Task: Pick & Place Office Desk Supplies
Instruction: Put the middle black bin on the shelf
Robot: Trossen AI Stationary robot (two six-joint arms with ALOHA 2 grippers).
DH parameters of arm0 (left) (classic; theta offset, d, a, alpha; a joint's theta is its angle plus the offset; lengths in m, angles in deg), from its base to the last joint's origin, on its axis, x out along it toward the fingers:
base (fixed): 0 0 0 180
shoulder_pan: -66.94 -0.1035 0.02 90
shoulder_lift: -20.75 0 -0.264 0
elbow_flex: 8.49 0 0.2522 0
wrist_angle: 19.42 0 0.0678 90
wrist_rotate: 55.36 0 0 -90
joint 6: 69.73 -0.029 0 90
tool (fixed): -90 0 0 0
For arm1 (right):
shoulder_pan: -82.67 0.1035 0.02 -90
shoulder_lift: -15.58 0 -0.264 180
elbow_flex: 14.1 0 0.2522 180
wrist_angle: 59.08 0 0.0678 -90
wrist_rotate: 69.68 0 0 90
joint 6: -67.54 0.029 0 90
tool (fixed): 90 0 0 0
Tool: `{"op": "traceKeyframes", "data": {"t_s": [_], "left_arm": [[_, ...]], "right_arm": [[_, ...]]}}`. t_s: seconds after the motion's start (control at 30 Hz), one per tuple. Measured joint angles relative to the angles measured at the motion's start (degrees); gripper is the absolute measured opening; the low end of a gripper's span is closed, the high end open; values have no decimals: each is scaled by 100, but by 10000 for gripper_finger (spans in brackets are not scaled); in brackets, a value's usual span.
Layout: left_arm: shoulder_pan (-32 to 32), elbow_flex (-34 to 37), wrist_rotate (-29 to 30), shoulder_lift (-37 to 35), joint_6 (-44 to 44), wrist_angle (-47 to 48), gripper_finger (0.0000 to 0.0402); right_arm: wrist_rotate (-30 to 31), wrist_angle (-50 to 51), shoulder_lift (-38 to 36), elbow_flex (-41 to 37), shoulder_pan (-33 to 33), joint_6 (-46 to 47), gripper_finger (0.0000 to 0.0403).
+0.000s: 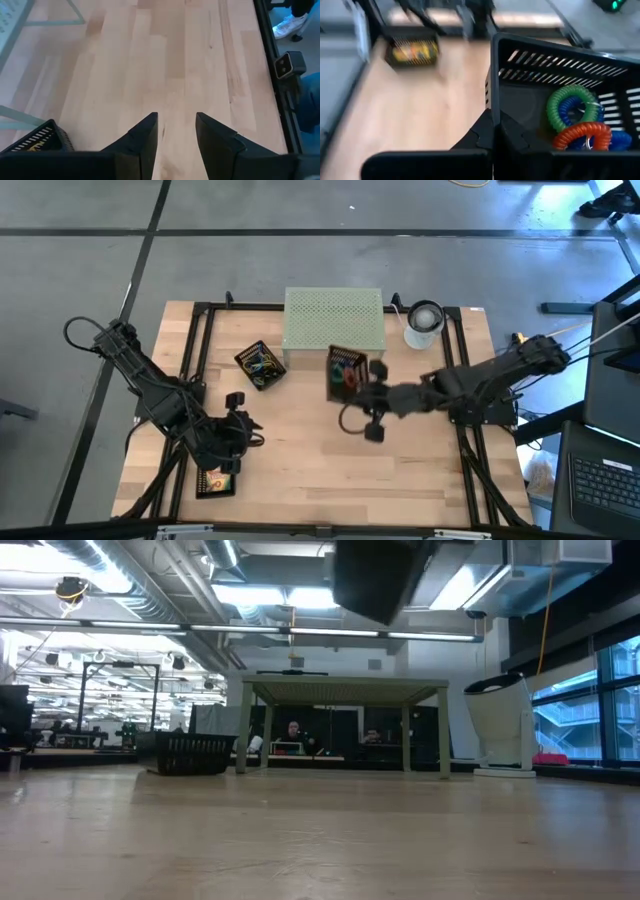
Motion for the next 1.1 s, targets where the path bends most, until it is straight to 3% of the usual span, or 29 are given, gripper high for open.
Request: {"op": "traceKeyframes", "data": {"t_s": [0.17, 0.3, 0.47, 0.73, 1.1], "left_arm": [[0, 0, 112, 0, -41, 0, 126], [-11, 0, 225, 0, -216, -1, 126], [-11, 0, 670, 0, -479, 0, 126], [-13, 0, 1053, 0, -735, -3, 126], [-13, 2, 1151, 0, -997, -1, 126]], "right_arm": [[-187, 1387, -160, 0, -759, -550, 4], [-444, 1906, -156, 0, -1399, -1374, 5], [-799, 1904, -125, 0, -2165, -2236, 7], [-1198, 2128, -93, 0, -3389, -2446, 9], [-1925, 1949, 19, -8, -4078, -2943, 7]]}}
